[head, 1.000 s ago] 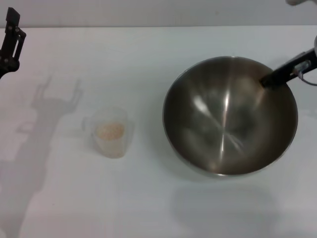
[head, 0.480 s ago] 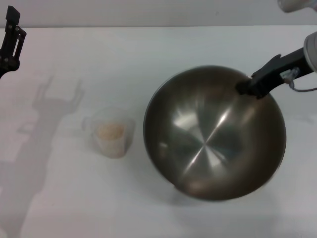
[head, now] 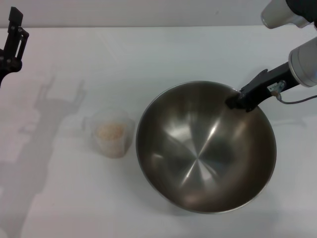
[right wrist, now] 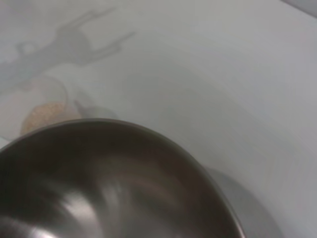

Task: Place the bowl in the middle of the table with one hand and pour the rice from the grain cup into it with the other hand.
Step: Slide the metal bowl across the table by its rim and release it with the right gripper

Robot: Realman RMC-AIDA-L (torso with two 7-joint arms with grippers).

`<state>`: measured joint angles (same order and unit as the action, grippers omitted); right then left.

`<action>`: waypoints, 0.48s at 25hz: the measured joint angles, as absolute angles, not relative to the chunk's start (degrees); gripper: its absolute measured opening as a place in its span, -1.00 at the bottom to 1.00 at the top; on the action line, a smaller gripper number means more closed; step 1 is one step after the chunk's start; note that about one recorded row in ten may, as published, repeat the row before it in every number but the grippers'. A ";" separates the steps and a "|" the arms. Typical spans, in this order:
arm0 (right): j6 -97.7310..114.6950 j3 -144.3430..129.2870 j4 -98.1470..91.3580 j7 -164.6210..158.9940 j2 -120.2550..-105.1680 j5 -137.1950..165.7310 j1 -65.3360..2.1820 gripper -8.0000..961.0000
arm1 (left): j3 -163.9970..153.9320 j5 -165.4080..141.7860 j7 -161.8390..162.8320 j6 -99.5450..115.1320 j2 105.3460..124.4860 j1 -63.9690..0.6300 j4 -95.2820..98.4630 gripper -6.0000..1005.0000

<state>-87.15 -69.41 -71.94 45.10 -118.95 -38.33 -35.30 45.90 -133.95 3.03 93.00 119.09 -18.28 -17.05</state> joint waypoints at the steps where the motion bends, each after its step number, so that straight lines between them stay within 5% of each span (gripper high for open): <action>1: -87.13 -69.41 -70.97 44.92 -118.99 -38.34 -35.78 -0.98 | 45.88 -133.95 3.02 93.00 119.09 -18.28 -17.05 0.38; 12: -87.09 -70.28 -69.31 43.39 -118.95 -35.98 -36.74 -0.95 | 45.68 -133.94 3.20 93.16 119.09 -18.25 -17.05 0.37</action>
<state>-87.09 -70.28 -69.31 43.39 -118.95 -35.98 -36.74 45.68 -133.94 3.20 93.16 119.09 -18.25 -17.05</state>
